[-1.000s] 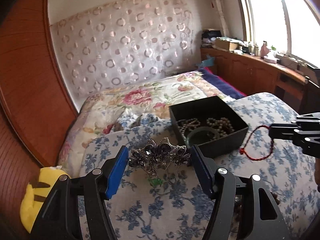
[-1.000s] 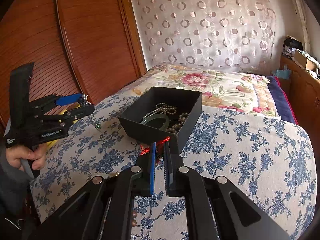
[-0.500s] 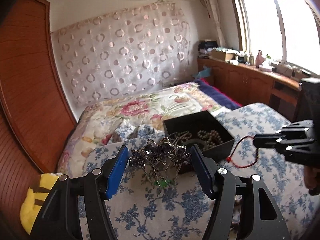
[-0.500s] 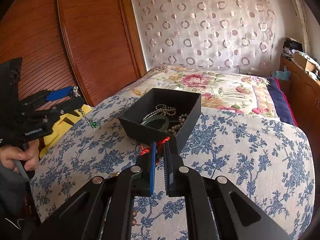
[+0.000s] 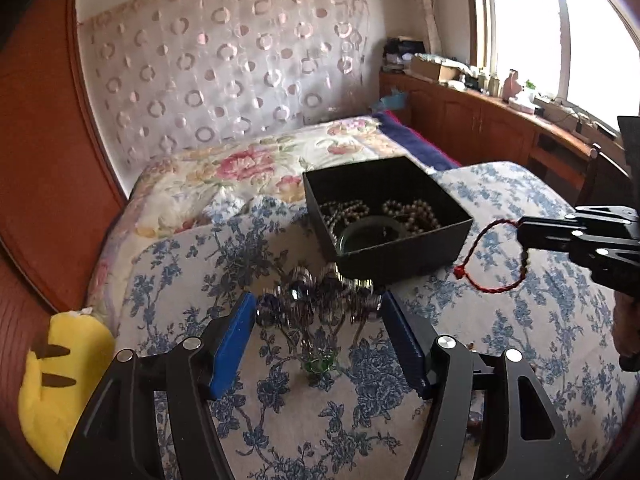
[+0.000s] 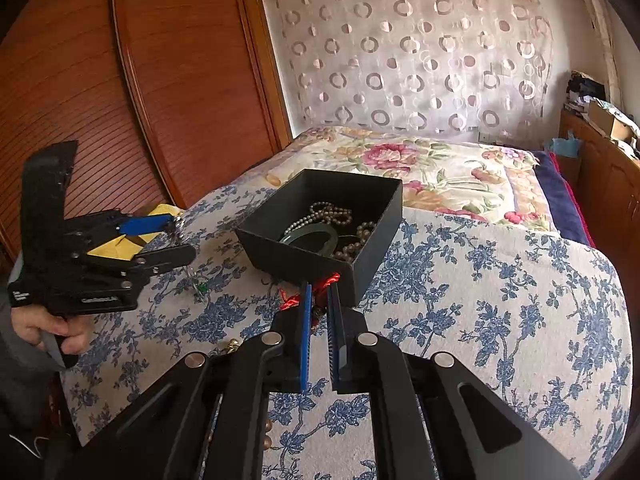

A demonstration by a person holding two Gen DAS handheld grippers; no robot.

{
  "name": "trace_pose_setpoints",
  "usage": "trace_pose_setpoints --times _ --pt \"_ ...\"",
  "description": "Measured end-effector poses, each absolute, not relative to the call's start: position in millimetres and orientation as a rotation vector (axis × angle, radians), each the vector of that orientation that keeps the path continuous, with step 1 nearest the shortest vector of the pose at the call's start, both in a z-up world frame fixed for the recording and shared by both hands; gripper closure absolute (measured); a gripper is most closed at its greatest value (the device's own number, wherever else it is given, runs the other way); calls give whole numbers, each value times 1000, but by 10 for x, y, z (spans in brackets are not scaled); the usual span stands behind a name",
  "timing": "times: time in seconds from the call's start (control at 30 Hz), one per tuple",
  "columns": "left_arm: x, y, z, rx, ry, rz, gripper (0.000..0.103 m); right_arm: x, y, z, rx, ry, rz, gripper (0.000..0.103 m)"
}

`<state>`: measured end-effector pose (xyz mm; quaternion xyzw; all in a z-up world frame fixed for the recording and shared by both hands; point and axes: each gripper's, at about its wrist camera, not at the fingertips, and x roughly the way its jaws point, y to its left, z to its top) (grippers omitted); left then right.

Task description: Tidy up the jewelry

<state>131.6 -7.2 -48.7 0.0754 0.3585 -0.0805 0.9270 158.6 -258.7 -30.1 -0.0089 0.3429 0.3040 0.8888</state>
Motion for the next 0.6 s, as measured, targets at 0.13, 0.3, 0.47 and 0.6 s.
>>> trace_pose_setpoints --times 0.13,0.3,0.47,0.6 --pt "1379 -53 -540 144 752 -173 40 1601 -2587 -313 -20 717 629 95" --pt "1415 -9 -632 129 777 -173 40 1629 -2579 -346 -21 725 627 95" --pt "1506 106 -741 90 811 -167 39 1656 -2557 -378 -21 733 629 95" --pt "1573 184 -794 87 815 -150 39 1666 -2550 -388 -22 736 630 95"
